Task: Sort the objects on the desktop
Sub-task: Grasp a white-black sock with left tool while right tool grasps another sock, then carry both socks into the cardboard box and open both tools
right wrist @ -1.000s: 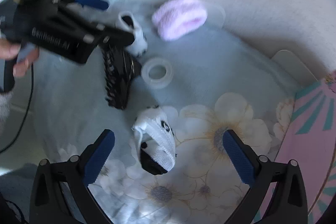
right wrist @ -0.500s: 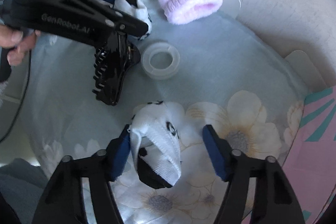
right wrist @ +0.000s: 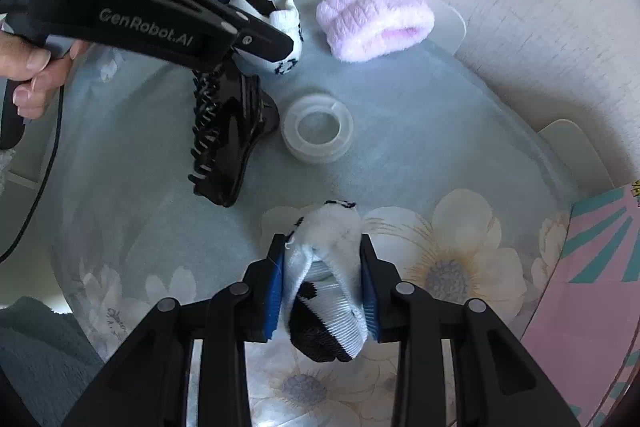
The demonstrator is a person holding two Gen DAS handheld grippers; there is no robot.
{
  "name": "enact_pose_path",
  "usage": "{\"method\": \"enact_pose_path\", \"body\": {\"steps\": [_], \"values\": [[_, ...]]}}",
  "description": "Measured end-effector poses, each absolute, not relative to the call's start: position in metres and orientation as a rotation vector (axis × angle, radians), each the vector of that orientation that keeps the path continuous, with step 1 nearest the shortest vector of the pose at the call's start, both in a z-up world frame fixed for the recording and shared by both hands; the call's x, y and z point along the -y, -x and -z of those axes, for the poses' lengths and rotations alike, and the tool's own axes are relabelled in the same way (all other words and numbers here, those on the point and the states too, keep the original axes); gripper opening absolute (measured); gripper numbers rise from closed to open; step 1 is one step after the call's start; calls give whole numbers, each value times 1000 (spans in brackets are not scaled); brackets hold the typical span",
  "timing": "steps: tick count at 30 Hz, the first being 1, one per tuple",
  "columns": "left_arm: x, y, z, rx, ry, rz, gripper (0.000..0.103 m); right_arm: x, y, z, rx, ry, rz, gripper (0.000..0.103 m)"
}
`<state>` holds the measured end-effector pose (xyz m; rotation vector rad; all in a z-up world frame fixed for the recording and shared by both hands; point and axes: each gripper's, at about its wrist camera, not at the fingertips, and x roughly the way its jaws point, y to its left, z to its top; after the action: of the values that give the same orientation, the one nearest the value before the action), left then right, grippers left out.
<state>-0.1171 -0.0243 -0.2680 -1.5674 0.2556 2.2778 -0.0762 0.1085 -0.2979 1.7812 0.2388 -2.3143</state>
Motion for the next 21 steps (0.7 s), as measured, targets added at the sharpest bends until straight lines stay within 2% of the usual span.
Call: {"method": "enact_pose_path", "body": {"steps": [7,11,21], "values": [[30,114,242,-214,1550,-2333,57,-114,79,287,-229,-1768,2332,31],[43,124,221,-131,1549,-2380,57,-117,82,279,-190,-1791,2330,31],[58,117,159,-99,1469,-2458,57,-132,73,231,-130,-1771,2348,31]]}}
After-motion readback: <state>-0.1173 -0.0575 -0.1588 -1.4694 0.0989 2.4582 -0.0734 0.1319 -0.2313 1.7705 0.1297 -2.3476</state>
